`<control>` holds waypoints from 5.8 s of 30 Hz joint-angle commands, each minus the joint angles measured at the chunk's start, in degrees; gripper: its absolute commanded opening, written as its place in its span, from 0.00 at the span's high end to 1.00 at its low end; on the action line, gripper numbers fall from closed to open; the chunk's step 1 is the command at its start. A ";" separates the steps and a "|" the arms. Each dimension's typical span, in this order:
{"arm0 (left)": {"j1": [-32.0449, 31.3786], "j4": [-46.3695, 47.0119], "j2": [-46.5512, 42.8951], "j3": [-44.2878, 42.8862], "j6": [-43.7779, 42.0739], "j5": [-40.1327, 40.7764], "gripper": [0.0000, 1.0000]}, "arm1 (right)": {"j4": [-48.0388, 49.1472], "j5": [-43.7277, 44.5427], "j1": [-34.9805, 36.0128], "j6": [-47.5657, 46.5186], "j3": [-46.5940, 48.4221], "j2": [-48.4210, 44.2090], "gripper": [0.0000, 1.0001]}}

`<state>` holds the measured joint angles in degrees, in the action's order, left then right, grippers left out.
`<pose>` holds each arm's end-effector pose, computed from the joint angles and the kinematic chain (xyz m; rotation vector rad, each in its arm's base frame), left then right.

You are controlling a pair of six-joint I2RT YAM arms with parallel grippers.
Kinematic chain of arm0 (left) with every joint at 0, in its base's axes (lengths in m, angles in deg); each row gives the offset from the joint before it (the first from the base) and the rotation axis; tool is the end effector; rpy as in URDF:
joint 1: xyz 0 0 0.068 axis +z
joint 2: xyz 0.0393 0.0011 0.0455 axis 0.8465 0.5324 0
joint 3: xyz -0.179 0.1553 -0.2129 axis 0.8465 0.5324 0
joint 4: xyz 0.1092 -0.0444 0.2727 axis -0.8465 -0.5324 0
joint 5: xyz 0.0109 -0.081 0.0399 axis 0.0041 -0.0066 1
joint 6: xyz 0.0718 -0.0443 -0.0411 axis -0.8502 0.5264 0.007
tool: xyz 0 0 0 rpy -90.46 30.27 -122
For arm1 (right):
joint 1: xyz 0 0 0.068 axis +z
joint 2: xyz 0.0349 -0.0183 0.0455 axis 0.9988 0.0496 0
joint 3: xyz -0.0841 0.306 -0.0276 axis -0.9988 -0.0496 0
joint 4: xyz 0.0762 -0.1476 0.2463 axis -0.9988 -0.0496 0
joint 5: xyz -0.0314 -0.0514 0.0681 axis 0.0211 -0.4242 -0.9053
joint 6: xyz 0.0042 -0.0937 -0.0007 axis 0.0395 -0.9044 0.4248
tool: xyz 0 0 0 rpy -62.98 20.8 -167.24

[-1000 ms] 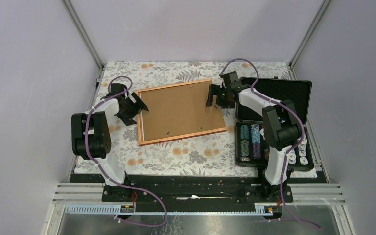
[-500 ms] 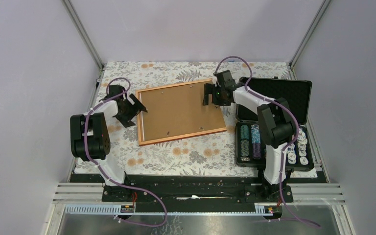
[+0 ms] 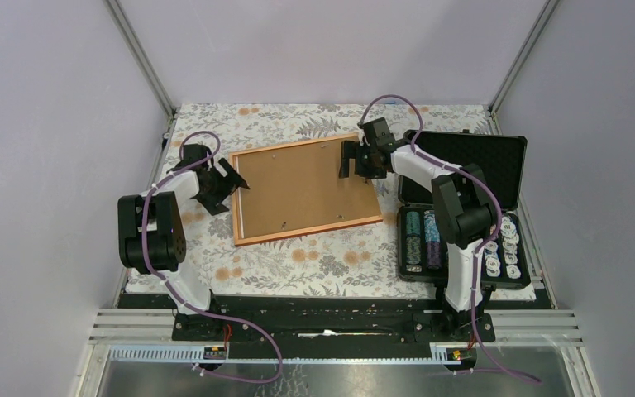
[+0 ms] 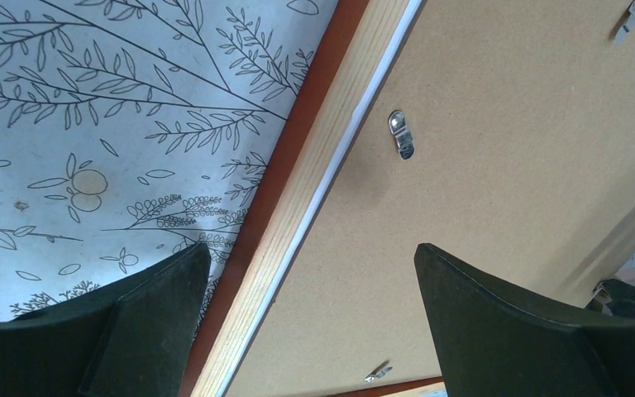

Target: Put the photo into the frame

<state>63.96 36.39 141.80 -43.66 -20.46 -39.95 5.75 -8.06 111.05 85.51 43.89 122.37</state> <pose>0.3957 0.0220 0.1495 -0.9715 2.5217 -0.5069 0.4896 0.2294 0.1744 -0.1807 2.4466 0.4987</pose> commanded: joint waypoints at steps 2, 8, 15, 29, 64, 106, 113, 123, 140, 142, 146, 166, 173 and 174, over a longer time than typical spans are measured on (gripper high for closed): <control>0.29 2.22 -2.48 0.66 -0.20 -1.84 0.01 | -0.69 -8.24 1.11 4.12 1.48 -0.13 0.00; 0.28 2.73 -2.48 1.04 0.17 -3.08 0.01 | 9.07 -23.13 2.08 9.61 1.34 2.02 0.00; 0.47 2.67 -3.00 1.02 -0.16 -2.42 0.01 | 2.13 -4.07 2.32 5.13 1.23 -2.07 0.00; 1.00 2.65 -2.82 0.87 -0.27 -2.55 0.01 | -9.98 12.55 2.11 1.94 2.18 -5.16 0.00; 1.25 3.59 -2.46 1.48 0.35 -4.74 0.01 | -2.20 -11.79 0.29 5.91 2.56 2.61 0.00; 1.31 5.28 -8.82 1.74 -2.81 -5.16 0.01 | -11.91 16.14 2.87 -3.25 6.62 3.28 0.31; 1.25 5.47 -8.87 1.91 -2.76 -5.13 0.01 | -12.24 14.89 2.21 -3.95 6.49 4.10 0.42; 1.34 5.63 -9.18 2.09 -2.75 -4.85 0.02 | -13.54 18.53 1.60 -5.15 6.23 3.56 0.31; 1.61 6.43 -8.52 2.36 -2.01 -6.58 0.02 | -13.06 15.49 1.28 -4.66 8.64 9.18 0.39; 1.61 6.46 -8.88 2.49 -2.10 -6.40 0.02 | -13.42 15.85 1.26 -4.22 9.04 9.53 0.45; 1.61 6.58 -8.90 2.62 -1.96 -6.48 0.02 | -13.59 16.55 1.15 -3.21 8.81 9.15 0.60; 1.61 6.58 -11.37 2.71 -3.89 -4.16 0.01 | -5.12 11.12 -0.02 -0.04 1.22 1.05 0.39; 0.39 4.03 -15.32 0.69 -7.57 7.38 0.01 | -0.89 10.13 -0.01 -0.84 -2.09 -2.40 0.18; -0.28 2.95 -15.12 -0.15 -7.59 8.41 0.01 | -0.92 9.81 0.00 -0.91 -1.95 -2.07 0.17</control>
<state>65.05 40.41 129.86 -41.12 -25.20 -39.65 1.64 3.59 110.95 84.88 42.10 123.20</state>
